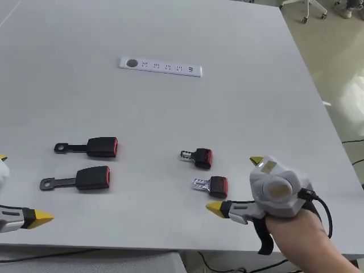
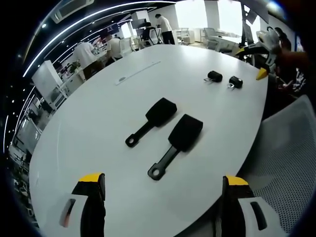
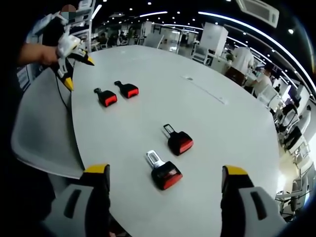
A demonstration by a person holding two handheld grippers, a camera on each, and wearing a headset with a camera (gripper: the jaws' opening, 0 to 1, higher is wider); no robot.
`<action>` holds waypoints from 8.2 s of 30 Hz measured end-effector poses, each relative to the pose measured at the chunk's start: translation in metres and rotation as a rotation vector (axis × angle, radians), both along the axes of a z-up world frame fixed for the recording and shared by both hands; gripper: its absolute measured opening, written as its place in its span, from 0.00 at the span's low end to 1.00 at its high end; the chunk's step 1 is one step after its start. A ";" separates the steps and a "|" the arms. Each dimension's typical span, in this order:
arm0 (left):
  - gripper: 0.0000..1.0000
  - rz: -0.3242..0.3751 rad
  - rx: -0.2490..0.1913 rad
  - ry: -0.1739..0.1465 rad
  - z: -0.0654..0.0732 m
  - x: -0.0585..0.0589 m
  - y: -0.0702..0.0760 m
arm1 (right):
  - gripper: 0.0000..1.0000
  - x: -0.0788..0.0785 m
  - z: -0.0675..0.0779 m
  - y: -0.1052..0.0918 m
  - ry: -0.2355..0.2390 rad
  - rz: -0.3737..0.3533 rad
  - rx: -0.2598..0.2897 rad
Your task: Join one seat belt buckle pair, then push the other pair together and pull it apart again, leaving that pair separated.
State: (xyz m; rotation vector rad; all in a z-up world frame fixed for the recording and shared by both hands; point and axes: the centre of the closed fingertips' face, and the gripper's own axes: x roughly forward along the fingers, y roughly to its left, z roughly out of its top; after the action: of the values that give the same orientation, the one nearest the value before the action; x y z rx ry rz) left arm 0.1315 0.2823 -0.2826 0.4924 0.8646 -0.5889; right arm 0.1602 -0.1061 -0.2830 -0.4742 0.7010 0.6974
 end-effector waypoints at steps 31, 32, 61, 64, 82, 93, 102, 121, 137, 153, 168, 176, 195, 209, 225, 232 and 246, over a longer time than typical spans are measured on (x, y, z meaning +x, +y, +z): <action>1.00 0.008 0.002 0.001 -0.006 -0.003 0.002 | 0.94 -0.007 -0.001 -0.008 0.028 -0.042 0.011; 1.00 0.007 0.002 0.003 -0.007 -0.003 0.002 | 0.94 -0.007 0.000 -0.007 0.029 -0.045 0.015; 1.00 -0.001 0.008 0.004 -0.008 -0.004 0.004 | 0.92 -0.006 -0.001 -0.006 0.017 -0.016 -0.014; 1.00 -0.002 0.008 0.005 -0.008 -0.003 0.004 | 0.91 -0.006 -0.002 -0.004 0.015 0.003 -0.025; 0.96 -0.068 0.018 0.013 -0.008 -0.001 -0.004 | 0.84 -0.006 -0.004 0.003 -0.022 0.150 -0.090; 0.87 -0.169 0.041 0.023 -0.013 0.008 -0.014 | 0.72 -0.002 -0.012 0.000 0.025 0.184 -0.097; 0.78 -0.302 0.048 0.032 -0.026 0.018 -0.032 | 0.58 0.000 -0.023 0.004 0.057 0.310 -0.130; 0.44 -0.420 0.077 0.094 -0.051 0.043 -0.060 | 0.43 0.005 -0.066 -0.003 0.185 0.440 -0.206; 0.41 -0.510 0.094 0.132 -0.067 0.049 -0.074 | 0.40 0.012 -0.087 -0.010 0.255 0.446 -0.192; 0.32 -0.578 0.106 0.166 -0.075 0.046 -0.081 | 0.37 0.016 -0.091 -0.006 0.291 0.458 -0.166; 0.31 -0.686 0.163 0.191 -0.076 0.043 -0.082 | 0.35 0.017 -0.093 -0.008 0.288 0.529 -0.193; 0.31 -0.708 0.168 0.213 -0.076 0.042 -0.082 | 0.33 0.018 -0.093 -0.005 0.287 0.546 -0.204; 0.31 -0.760 0.186 0.230 -0.077 0.041 -0.083 | 0.33 0.017 -0.092 0.038 0.275 0.549 -0.201; 0.31 -0.816 0.204 0.235 -0.078 0.040 -0.085 | 0.34 0.018 -0.093 0.076 0.256 0.540 -0.154; 0.31 -0.815 0.206 0.239 -0.090 0.049 -0.080 | 0.34 0.015 -0.092 0.146 0.231 0.571 -0.106; 0.31 -0.811 0.206 0.236 -0.096 0.053 -0.078 | 0.34 0.015 -0.092 0.171 0.228 0.585 -0.119; 0.31 -0.809 0.210 0.241 -0.098 0.053 -0.078 | 0.33 0.016 -0.093 0.206 0.240 0.611 -0.126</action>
State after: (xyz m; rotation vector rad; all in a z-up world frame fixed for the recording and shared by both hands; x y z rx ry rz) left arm 0.1847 0.2046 -0.3805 0.9914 0.9480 -1.3243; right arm 0.1765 0.1001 -0.3760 -0.7409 0.8358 1.3047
